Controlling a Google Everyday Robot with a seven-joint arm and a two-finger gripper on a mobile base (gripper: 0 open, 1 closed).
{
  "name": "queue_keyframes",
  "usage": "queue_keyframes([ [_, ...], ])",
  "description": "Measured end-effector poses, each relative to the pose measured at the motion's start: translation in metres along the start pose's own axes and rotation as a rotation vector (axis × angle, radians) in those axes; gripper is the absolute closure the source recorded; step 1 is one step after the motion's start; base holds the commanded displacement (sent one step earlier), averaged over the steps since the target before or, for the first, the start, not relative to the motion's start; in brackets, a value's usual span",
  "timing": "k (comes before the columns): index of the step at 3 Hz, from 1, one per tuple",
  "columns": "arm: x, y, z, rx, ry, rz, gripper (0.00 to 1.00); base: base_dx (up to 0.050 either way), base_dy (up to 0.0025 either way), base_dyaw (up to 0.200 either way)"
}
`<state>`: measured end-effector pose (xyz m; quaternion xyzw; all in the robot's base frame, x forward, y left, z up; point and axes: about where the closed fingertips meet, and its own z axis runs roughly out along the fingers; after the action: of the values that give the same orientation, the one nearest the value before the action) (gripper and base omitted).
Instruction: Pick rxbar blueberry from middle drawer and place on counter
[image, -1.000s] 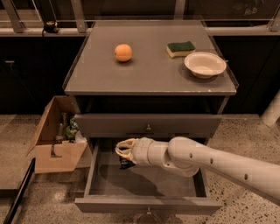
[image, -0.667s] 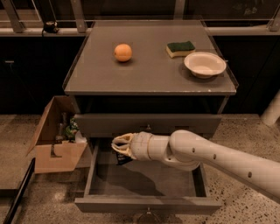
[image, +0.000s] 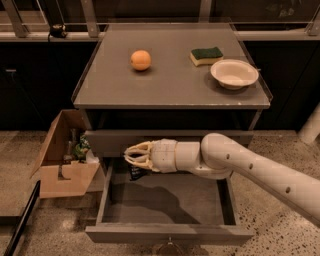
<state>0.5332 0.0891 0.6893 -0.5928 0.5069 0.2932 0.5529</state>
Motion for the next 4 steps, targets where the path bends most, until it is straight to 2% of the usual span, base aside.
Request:
queue_keyframes([
  [1, -0.013, -0.01, -0.002, -0.074, -0.091, -0.022, 1.0, 0.0, 0.0, 0.0],
  [2, -0.031, -0.009, -0.013, -0.199, -0.185, -0.05, 1.0, 0.0, 0.0, 0.0],
  [3, -0.036, -0.01, -0.011, -0.191, -0.182, -0.053, 1.0, 0.0, 0.0, 0.0],
  [4, -0.067, -0.021, -0.006, -0.165, -0.169, -0.131, 1.0, 0.0, 0.0, 0.0],
])
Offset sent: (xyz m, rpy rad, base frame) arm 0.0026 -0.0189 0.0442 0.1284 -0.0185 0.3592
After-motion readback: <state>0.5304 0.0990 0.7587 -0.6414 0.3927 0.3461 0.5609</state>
